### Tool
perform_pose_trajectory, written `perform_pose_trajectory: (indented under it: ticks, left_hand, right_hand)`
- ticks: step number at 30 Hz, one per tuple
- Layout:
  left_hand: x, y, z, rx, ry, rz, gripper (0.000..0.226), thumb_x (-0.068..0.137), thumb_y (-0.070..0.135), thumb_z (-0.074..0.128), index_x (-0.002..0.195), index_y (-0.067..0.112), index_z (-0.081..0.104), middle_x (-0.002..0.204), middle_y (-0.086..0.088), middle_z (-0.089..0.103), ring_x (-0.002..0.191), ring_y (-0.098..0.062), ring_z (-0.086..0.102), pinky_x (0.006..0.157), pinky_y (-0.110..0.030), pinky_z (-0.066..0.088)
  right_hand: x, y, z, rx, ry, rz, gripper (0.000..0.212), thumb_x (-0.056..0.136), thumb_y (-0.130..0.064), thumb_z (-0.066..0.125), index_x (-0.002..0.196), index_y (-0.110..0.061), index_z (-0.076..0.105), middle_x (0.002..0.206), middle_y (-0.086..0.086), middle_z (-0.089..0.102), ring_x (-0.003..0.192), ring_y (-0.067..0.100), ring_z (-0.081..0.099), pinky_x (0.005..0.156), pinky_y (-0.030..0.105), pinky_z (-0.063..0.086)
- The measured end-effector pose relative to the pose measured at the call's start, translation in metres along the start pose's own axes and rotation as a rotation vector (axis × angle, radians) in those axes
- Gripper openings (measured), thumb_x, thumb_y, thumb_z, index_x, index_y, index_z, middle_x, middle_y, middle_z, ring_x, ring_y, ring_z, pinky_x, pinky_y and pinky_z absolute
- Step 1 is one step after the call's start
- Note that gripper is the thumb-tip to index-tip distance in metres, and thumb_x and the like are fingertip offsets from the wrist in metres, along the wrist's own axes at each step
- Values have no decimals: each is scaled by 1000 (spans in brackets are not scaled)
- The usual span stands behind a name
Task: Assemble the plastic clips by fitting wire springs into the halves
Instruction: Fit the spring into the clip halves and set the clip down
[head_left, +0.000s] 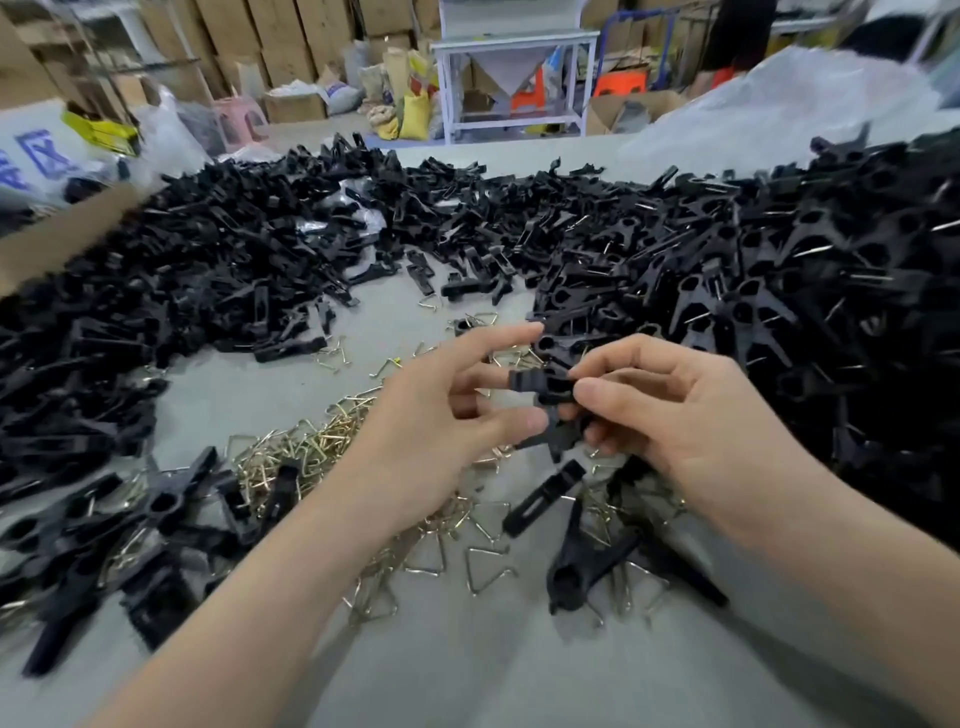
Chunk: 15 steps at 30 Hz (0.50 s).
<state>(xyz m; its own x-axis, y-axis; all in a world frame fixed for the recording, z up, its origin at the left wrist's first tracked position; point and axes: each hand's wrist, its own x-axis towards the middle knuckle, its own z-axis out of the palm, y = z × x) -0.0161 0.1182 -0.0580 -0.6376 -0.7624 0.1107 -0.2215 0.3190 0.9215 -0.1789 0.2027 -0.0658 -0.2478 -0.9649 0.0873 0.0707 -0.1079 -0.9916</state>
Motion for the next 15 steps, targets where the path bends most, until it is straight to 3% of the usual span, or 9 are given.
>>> perform_pose_trajectory:
  ticks: [2, 7, 10, 15]
  left_hand:
    - [-2, 2, 3, -5, -41, 4, 51, 77, 12, 77, 113, 46, 65, 97, -1, 72, 74, -17, 65, 81, -29, 57]
    - [-4, 6, -3, -125, -175, -53, 25, 75, 17, 72, 96, 32, 75, 92, 5, 76, 86, -8, 71, 71, -12, 51]
    - [-4, 4, -5, -146, -273, -124, 31, 70, 26, 73, 100, 24, 75, 91, 0, 76, 74, -7, 64, 64, -14, 48]
    - [-3, 3, -3, -312, -307, -220, 22, 73, 18, 77, 94, 14, 73, 78, 1, 70, 59, -6, 54, 54, -15, 42]
  right_hand:
    - [-3, -1, 4, 22, -10, -20, 12, 68, -22, 69, 76, -14, 72, 66, 4, 69, 54, 8, 57, 51, 17, 48]
    - [-1, -2, 8, 158, 63, -19, 14, 60, -25, 71, 72, -18, 75, 67, 6, 68, 54, 9, 57, 49, 17, 46]
    - [-2, -4, 7, 254, 44, 3, 9, 64, -18, 69, 71, -16, 73, 71, 10, 69, 55, 13, 62, 50, 19, 49]
    - [-4, -7, 8, 307, 48, -41, 15, 72, -17, 64, 83, -21, 74, 76, 7, 69, 60, 15, 65, 55, 21, 52]
